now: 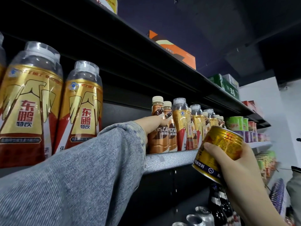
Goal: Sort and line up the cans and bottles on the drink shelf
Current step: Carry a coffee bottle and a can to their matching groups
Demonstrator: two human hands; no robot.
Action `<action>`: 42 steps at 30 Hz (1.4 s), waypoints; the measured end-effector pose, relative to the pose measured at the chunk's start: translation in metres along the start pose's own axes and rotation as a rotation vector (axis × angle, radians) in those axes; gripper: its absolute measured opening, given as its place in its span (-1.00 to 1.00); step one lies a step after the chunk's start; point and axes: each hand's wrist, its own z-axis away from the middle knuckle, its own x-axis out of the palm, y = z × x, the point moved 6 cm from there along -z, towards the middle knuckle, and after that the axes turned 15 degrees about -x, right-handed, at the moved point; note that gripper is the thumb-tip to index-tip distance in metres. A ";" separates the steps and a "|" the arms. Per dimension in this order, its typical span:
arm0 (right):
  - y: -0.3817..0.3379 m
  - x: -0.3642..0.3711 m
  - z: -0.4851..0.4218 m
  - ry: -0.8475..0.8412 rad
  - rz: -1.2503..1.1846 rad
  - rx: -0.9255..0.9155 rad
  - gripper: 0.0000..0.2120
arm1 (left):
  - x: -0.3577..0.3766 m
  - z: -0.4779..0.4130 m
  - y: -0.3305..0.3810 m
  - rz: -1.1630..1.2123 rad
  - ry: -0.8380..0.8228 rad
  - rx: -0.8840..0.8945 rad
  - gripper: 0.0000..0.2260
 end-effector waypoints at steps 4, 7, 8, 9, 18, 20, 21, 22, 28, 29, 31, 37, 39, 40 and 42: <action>0.002 0.006 0.001 -0.073 0.028 0.035 -0.38 | -0.002 -0.001 0.008 0.063 0.010 0.086 -0.60; 0.002 0.007 0.003 -0.118 0.024 0.076 -0.33 | -0.002 -0.003 0.017 0.154 -0.015 0.147 -0.51; 0.002 0.006 0.003 -0.131 0.019 0.091 -0.32 | -0.001 -0.004 0.019 0.184 -0.040 0.147 -0.58; 0.002 0.005 0.003 -0.141 0.016 0.107 -0.31 | -0.001 -0.007 0.020 0.208 -0.060 0.129 -0.64; 0.014 -0.004 0.006 -0.149 0.036 0.169 -0.40 | 0.000 -0.016 0.025 0.225 -0.080 0.162 -0.79; 0.017 -0.004 0.007 -0.151 0.036 0.176 -0.40 | 0.000 -0.016 0.025 0.240 -0.075 0.166 -0.79; 0.018 -0.002 0.008 -0.153 0.036 0.179 -0.40 | -0.001 -0.017 0.024 0.246 -0.070 0.170 -0.79; 0.019 -0.001 0.009 -0.155 0.036 0.181 -0.40 | -0.001 -0.017 0.024 0.249 -0.065 0.172 -0.78; 0.028 0.015 0.013 -0.179 0.038 0.200 -0.41 | -0.005 -0.013 0.022 0.264 0.004 0.150 -0.72; 0.029 0.018 0.014 -0.183 0.040 0.198 -0.39 | -0.004 -0.014 0.022 0.271 0.008 0.142 -0.72; 0.031 0.022 0.016 -0.187 0.042 0.187 -0.37 | -0.003 -0.018 0.022 0.267 0.027 0.154 -0.74; 0.021 0.036 0.023 -0.205 0.053 0.098 -0.39 | -0.010 -0.007 0.015 0.047 0.246 0.154 -0.61; 0.011 0.042 0.027 -0.230 0.040 0.071 -0.41 | -0.010 0.009 0.018 -0.094 0.340 0.188 -0.56; 0.005 0.045 0.030 -0.245 0.035 0.057 -0.41 | -0.008 0.019 0.020 -0.163 0.376 0.198 -0.53; -0.009 0.052 0.038 -0.272 0.023 0.032 -0.43 | -0.005 0.038 0.025 -0.230 0.411 0.203 -0.50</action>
